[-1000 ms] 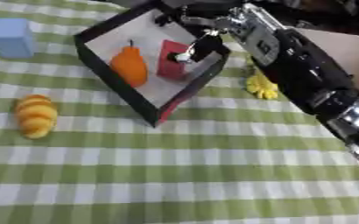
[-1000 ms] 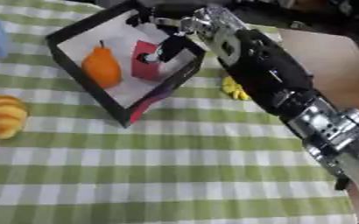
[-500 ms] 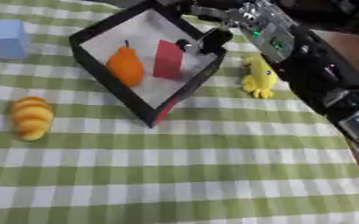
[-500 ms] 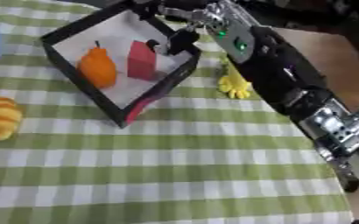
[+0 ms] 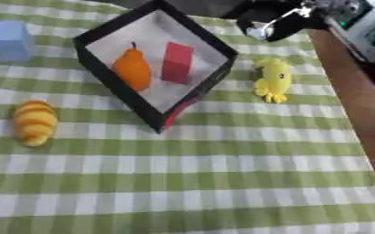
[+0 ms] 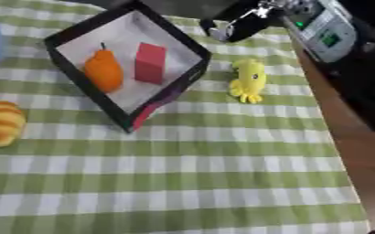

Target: Pick up objects on the table and place them in the box.

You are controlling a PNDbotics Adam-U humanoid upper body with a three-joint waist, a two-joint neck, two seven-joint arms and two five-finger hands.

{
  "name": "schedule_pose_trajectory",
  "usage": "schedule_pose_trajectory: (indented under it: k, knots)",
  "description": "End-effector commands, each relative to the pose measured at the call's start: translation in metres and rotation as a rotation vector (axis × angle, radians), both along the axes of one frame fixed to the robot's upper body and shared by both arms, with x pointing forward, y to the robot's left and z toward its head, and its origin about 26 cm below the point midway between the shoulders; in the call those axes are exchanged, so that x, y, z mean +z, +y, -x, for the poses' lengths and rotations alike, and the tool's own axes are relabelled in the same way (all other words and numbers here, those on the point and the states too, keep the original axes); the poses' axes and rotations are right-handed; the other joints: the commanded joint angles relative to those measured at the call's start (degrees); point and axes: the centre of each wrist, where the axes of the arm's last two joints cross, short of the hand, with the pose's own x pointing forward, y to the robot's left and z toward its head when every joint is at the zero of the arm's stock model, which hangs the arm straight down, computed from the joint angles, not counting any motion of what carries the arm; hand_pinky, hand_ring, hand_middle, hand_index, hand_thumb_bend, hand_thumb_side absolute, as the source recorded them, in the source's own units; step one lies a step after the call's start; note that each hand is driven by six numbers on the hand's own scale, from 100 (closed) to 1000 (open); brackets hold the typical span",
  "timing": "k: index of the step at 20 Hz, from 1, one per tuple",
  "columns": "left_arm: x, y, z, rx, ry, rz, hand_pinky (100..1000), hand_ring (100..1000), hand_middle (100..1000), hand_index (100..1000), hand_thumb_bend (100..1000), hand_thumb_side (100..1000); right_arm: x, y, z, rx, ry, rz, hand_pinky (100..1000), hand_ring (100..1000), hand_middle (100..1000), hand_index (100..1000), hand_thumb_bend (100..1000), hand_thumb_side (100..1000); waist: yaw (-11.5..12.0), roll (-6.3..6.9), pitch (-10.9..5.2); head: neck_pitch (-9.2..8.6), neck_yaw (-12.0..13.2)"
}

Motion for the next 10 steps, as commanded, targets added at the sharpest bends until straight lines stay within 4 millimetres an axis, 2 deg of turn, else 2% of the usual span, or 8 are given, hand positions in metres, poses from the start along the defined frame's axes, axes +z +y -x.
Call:
schedule_pose_trajectory:
  k: [1,6,10]
  knots:
    - [0.009,0.006,0.002,0.015,-0.016,-0.032,775,759,810,749,454,503,0.027,-0.017,0.020,-0.003,-0.046,0.021,873,837,807,923,100,125,-0.5,1.32,-1.64,0.30,0.9]
    - [0.005,0.006,0.001,0.006,0.003,-0.025,773,757,810,748,448,508,0.008,-0.027,0.038,-0.005,0.001,0.050,873,832,816,917,100,136,-1.8,2.19,-1.19,0.30,3.2]
    - [0.001,0.006,0.000,0.000,0.018,-0.015,772,756,812,748,443,514,-0.003,-0.035,0.044,-0.007,0.034,0.077,876,853,845,926,100,130,-2.6,3.27,-0.62,0.30,5.3]
